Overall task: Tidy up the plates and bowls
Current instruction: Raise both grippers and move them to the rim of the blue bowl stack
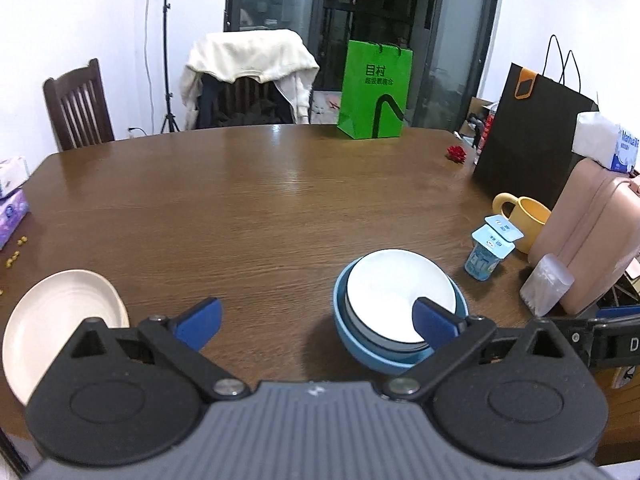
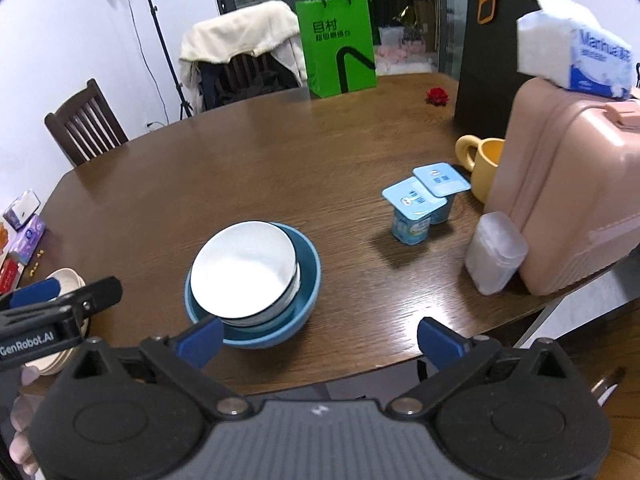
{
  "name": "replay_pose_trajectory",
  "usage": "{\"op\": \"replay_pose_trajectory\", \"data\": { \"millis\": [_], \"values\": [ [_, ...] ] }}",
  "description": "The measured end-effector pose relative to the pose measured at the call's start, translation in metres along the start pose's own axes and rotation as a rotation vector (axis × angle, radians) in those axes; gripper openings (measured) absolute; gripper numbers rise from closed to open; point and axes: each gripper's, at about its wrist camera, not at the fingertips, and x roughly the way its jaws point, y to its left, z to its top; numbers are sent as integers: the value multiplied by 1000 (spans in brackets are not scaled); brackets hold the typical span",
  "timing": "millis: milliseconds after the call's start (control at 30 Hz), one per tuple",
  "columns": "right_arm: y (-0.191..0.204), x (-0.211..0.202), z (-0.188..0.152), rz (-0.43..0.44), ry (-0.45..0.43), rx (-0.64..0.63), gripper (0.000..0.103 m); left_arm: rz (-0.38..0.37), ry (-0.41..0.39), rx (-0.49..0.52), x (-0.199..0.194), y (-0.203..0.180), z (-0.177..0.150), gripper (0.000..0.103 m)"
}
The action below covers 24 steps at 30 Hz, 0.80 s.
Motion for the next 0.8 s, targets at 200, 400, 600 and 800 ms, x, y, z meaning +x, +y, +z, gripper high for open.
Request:
{"op": "replay_pose_trajectory", "data": {
  "millis": [200, 400, 600, 800],
  "values": [
    [-5, -10, -16, -23, -40, -24, 103, 15, -20, 2, -13, 2, -1, 103],
    [-2, -13, -20, -21, -58, -34, 103, 9, 6, 24, -13, 8, 7, 103],
    [7, -2, -6, -16, -59, -2, 103, 19, 14, 21, 1, 27, 21, 103],
    [21, 15, 13, -22, -71, 14, 103, 27, 23, 8, 23, 52, 36, 103]
  ]
}}
